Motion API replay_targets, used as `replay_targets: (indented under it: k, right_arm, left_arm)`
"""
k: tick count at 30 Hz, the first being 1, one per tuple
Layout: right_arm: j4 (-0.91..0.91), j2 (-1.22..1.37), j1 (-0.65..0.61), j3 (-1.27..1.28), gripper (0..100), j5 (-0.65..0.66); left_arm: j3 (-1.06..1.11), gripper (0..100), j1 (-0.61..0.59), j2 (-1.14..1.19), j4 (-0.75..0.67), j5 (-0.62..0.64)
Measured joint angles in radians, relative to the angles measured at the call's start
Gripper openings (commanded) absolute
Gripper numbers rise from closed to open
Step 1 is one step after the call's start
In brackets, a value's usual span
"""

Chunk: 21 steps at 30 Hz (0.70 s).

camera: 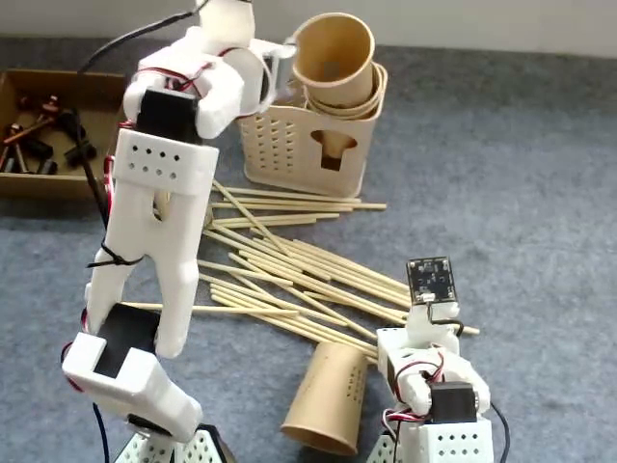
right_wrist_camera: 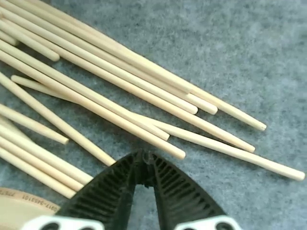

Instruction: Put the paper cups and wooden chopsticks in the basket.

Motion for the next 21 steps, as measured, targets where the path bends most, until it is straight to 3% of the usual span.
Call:
replay_targets:
  k: [12, 21]
  right_arm:
    - [0.000, 0.000, 0.000, 0.000, 0.5, 0.000]
    - [0.000, 0.000, 0.000, 0.000, 0.5, 0.000]
  left_arm:
    - [0.000, 20, -0.002, -0.023, 0.011, 0.038]
    - [0.000, 19, -0.002, -0.172, 0.209, 0.038]
